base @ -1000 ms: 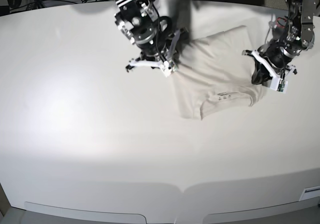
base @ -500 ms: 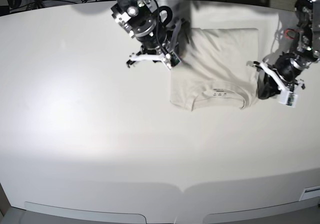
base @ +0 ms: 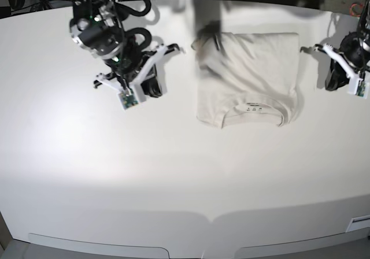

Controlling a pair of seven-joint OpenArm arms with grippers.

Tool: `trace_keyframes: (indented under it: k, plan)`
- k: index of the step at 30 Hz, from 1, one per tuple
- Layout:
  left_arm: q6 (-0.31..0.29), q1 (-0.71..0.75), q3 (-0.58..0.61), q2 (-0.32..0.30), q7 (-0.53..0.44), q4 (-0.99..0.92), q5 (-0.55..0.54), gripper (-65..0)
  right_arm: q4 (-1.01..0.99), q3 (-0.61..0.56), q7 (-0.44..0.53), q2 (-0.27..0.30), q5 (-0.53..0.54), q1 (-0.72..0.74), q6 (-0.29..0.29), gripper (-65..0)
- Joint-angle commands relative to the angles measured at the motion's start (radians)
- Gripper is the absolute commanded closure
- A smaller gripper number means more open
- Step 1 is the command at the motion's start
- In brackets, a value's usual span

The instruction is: Fold the T-shirt properly

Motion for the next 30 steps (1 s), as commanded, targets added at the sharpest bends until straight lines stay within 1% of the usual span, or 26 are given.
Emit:
trace_keyframes:
  k: [1,4,6,8,10,11,13,16,19,24,27,30]
  plan:
    - [-0.001,0.026,-0.040,-0.017,-0.013,0.031,-0.013,0.0,0.036,0.020,0.020,0.003,0.009,-0.016,0.013,0.0]
    - [-0.001,0.111,-0.135,-0.017,-0.002,0.050,-0.068,0.0,0.083,0.073,0.020,0.006,0.008,-0.085,0.031,0.0]
    - [-0.001,0.159,-0.197,-0.012,0.019,0.053,-0.103,0.0,0.106,0.103,0.020,0.006,0.008,-0.134,0.060,0.0]
    - [-0.002,0.198,-0.263,0.018,0.037,0.053,-0.109,0.0,0.121,0.132,0.020,0.005,0.009,-0.178,0.079,0.0]
    - [-0.007,0.238,-0.328,0.058,0.044,0.053,-0.109,0.0,0.137,0.154,0.019,0.005,0.008,-0.220,0.083,0.0]
    - [-0.021,0.259,-0.358,0.078,0.044,0.053,-0.109,0.0,0.146,0.163,0.019,0.005,0.009,-0.240,0.082,0.0]
    - [-0.072,0.300,-0.410,0.116,0.044,0.053,-0.109,0.0,0.166,0.173,0.013,0.005,0.010,-0.279,0.082,0.0]
    - [-0.127,0.358,-0.469,0.170,0.043,0.053,-0.109,0.0,0.201,0.174,-0.032,0.005,0.040,-0.334,0.083,0.0]
    - [-0.157,0.408,-0.501,0.218,0.043,0.053,-0.108,0.0,0.232,0.174,-0.043,0.005,0.054,-0.391,0.083,0.0]
    - [-0.206,0.471,-0.508,0.274,0.044,0.052,-0.104,0.0,0.243,0.174,-0.057,0.006,0.052,-0.483,0.083,0.0]
    - [-0.238,0.496,-0.507,0.316,0.044,0.052,-0.044,0.0,0.243,0.185,-0.061,0.006,0.046,-0.541,0.087,0.0]
    - [-0.248,0.521,-0.507,0.354,0.043,0.048,0.000,0.0,0.243,0.218,-0.063,0.006,0.055,-0.595,0.089,0.0]
